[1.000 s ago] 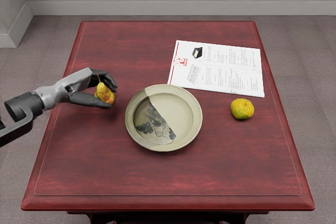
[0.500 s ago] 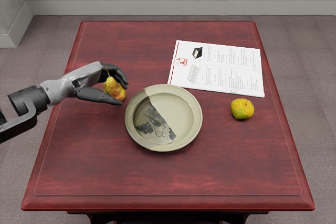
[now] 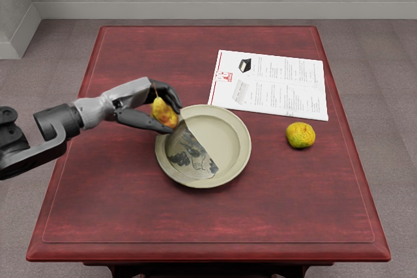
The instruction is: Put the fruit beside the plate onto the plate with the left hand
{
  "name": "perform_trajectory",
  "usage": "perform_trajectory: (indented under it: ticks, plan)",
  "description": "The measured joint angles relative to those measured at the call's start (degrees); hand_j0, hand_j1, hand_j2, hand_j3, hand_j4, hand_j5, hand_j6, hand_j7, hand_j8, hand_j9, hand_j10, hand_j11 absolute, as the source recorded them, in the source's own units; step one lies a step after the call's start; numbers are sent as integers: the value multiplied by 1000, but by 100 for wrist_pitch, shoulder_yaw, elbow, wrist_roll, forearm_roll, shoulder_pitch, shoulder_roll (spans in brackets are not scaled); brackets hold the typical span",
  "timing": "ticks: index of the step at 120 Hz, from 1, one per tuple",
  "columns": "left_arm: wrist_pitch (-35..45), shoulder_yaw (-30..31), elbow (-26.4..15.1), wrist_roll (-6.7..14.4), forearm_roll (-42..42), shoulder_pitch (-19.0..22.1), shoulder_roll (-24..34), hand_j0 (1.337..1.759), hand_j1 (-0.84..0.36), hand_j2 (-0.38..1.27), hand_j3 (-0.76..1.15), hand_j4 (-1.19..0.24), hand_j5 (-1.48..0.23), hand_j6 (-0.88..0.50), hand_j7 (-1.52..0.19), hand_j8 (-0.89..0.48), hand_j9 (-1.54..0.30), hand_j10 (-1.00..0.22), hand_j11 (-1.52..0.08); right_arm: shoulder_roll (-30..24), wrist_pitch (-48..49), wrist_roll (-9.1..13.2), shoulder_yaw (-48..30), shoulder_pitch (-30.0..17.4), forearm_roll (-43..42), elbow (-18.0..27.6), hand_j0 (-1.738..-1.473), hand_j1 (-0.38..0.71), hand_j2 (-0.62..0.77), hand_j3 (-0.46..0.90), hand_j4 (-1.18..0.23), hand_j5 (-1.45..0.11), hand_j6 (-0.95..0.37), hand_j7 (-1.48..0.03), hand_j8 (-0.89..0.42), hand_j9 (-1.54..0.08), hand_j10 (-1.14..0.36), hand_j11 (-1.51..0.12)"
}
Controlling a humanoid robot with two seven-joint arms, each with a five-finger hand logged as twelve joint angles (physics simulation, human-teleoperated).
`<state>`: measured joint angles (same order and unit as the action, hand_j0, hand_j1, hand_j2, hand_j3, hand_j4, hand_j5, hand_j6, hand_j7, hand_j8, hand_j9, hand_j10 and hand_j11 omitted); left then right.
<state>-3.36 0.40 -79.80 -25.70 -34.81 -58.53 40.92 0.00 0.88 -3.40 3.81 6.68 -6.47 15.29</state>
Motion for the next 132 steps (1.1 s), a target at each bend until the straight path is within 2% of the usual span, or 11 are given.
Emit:
perform_trajectory:
  ticks: [26,47,59,73,82,132]
  plan:
    - [4,5,-7,63,-12,-9,-234,1655,-341,163,0,-635,-847,-634,-847,-422,-857,-415,-853,0,-1,0,-2,0,1,0,-1658,-333,-3,0,-13,-17,-13,-17,-13,-17,-13,-17]
    - [8,20,-5,79,-19,21,-368,1655,-357,206,0,-638,-853,-637,-854,-419,-864,-405,-858,0,0,-1,-2,0,2,0,-1658,-333,-3,0,-13,-17,-13,-17,-13,-17,-13,-17]
    - [9,26,-2,156,-20,64,-416,1655,-381,257,0,-637,-861,-636,-863,-403,-875,-395,-866,0,0,-1,-1,1,2,0,-1658,-333,-3,0,-13,-17,-13,-17,-13,-17,-13,-17]
    - [13,35,0,199,-19,94,-468,1654,-372,220,0,-638,-864,-637,-866,-397,-884,-400,-874,0,0,-2,-1,0,0,0,-1658,-333,-3,0,-13,-17,-13,-17,-13,-17,-13,-17]
    - [12,54,5,211,-21,136,-505,1655,-379,287,0,-637,-866,-636,-868,-387,-886,-389,-871,0,0,-1,-2,0,-1,0,-1658,-333,-3,0,-13,-17,-13,-17,-13,-17,-13,-17]
    - [55,86,34,225,-22,351,-514,1656,-367,237,0,-628,-850,-627,-851,-416,-858,-409,-848,0,0,-1,-1,0,1,0,-1658,-333,-3,0,-13,-17,-13,-17,-13,-17,-13,-17]
